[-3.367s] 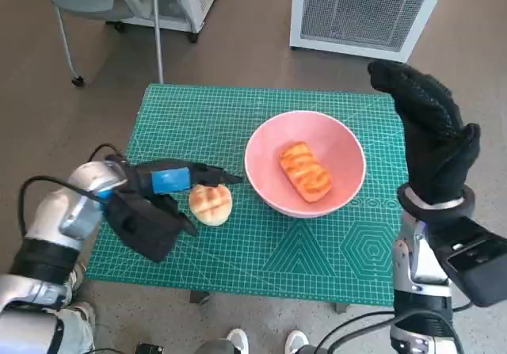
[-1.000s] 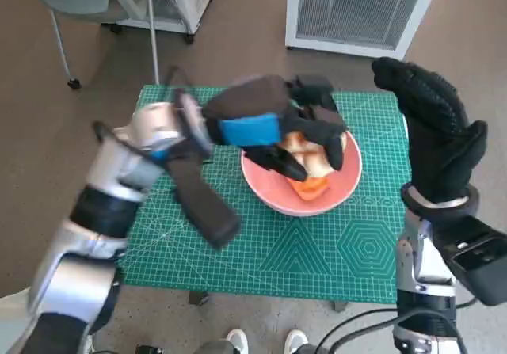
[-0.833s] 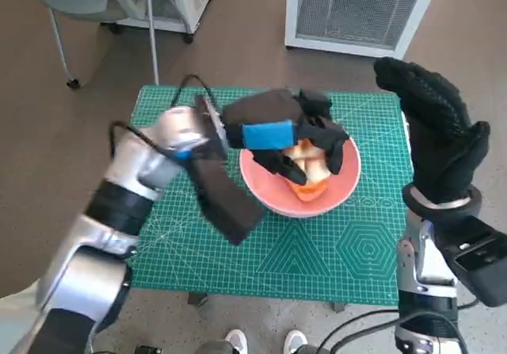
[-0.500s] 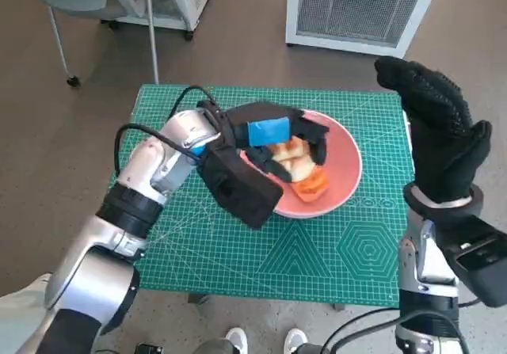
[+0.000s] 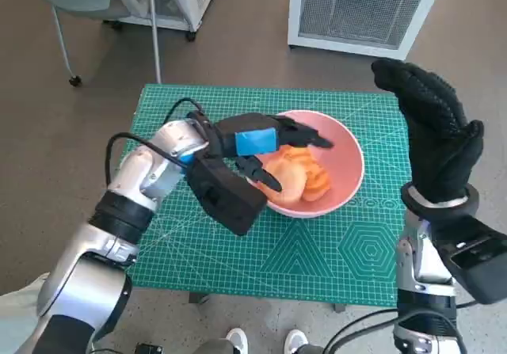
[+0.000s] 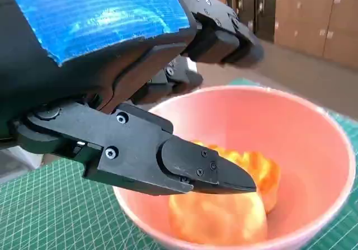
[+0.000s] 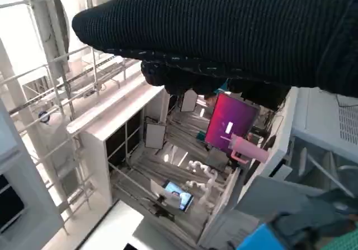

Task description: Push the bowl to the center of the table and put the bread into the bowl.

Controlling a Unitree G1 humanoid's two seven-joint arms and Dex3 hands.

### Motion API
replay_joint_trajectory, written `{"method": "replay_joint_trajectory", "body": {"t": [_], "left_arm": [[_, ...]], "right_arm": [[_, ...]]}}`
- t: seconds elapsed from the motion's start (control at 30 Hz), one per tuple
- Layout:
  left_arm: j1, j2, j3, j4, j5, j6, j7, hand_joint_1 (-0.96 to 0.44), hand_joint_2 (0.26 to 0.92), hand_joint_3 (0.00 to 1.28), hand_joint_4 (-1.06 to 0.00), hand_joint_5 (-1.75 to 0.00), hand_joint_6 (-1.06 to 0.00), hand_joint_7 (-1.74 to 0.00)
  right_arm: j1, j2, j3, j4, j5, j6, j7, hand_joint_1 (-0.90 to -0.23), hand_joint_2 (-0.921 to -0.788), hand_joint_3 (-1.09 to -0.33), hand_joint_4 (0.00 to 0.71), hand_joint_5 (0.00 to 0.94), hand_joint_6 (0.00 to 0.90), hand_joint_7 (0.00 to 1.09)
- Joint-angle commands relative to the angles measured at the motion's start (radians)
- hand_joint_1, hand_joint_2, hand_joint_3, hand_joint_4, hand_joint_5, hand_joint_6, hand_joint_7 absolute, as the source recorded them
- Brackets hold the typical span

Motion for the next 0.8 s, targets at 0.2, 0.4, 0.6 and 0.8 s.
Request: {"method": "replay_joint_trajectory", "body": {"t": [0.2, 0.4, 0.6, 0.8], "left_arm": [[0.08, -0.005, 0.177, -0.115, -0.381, 0.045, -0.152, -0.55, 0.878, 0.03, 0.0, 0.0, -0.05, -0.09], [0.158, -0.023, 0.274, -0.205, -0.589, 0.057, -0.19, -0.59, 0.916, 0.13, 0.0, 0.0, -0.05, -0.1], [0.223, -0.096, 0.379, -0.276, -0.773, 0.031, -0.16, -0.64, 0.92, 0.32, -0.02, -0.01, -0.07, -0.13], [0.291, -0.202, 0.482, -0.27, -0.933, 0.003, -0.12, -0.68, 0.921, 0.47, -0.09, -0.03, -0.1, -0.14]], "right_arm": [[-0.01, 0.002, -0.002, 0.028, -0.005, 0.0, -0.007, -0.65, -0.921, -0.781, 0.257, 0.009, -0.001, 0.64], [-0.018, 0.005, -0.002, 0.034, 0.004, -0.001, -0.003, -0.656, -0.921, -0.797, 0.258, 0.009, -0.001, 0.64], [-0.038, 0.007, 0.001, 0.04, 0.012, 0.009, 0.0, -0.664, -0.921, -0.807, 0.255, 0.007, -0.001, 0.64], [-0.066, 0.015, 0.009, 0.054, 0.003, 0.014, -0.006, -0.667, -0.921, -0.824, 0.254, 0.007, -0.001, 0.65]]}}
